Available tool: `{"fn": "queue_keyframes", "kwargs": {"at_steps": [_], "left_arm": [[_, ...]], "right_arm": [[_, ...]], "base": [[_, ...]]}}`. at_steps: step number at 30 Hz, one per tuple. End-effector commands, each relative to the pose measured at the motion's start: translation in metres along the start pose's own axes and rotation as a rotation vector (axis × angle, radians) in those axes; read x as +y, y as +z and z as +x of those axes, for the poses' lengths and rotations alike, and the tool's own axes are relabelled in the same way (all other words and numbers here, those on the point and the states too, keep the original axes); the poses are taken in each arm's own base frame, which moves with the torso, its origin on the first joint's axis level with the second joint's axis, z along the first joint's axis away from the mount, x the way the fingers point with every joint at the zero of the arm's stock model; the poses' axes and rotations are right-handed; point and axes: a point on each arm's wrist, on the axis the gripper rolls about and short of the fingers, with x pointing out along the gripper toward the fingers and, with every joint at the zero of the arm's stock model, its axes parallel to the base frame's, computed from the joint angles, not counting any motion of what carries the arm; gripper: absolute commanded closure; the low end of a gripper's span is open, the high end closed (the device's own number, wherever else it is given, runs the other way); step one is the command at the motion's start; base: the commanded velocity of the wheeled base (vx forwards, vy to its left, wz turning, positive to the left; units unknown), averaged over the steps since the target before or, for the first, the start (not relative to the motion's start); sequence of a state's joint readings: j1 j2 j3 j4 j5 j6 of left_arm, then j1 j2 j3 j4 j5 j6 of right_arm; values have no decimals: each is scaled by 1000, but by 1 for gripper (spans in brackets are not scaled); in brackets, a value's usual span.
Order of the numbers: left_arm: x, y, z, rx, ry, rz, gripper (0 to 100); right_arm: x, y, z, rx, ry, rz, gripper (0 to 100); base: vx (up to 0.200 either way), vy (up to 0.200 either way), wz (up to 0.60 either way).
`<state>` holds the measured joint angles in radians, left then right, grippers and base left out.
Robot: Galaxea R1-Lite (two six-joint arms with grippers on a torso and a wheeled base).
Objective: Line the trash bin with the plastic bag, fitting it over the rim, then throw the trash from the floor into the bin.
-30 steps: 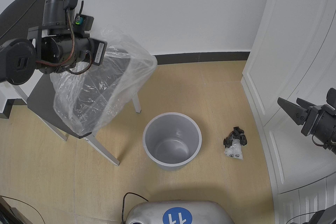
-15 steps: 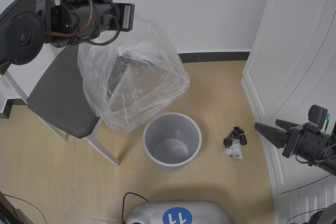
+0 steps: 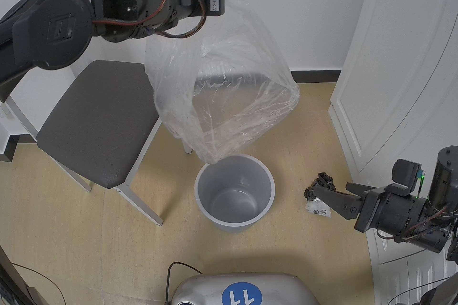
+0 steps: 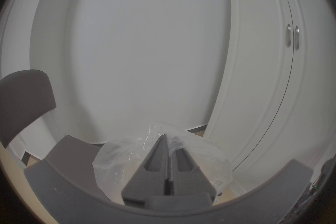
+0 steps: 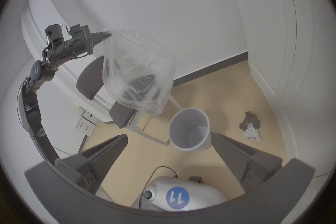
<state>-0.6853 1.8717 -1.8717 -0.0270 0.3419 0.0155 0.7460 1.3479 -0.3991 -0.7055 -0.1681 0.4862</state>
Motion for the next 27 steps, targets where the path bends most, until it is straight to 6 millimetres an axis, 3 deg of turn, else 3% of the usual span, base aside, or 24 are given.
{"fn": "queue_keyframes", "kwargs": {"at_steps": [1, 6, 18, 27], "left_arm": [[-19, 3, -1, -19, -49, -36, 100], [-39, 15, -14, -56, -112, -67, 100], [-62, 27, -34, -89, -195, -122, 100], [-75, 31, -48, -95, -239, -151, 100]], "right_arm": [[-3, -17, 25, 45, -29, 17, 0], [-6, -22, 44, -14, -51, 50, 0], [-1, -23, 62, -97, -15, 156, 0], [-4, -41, 86, -123, -5, 189, 0]], "base": [[0, 0, 0], [0, 0, 0], [0, 0, 0], [0, 0, 0]]}}
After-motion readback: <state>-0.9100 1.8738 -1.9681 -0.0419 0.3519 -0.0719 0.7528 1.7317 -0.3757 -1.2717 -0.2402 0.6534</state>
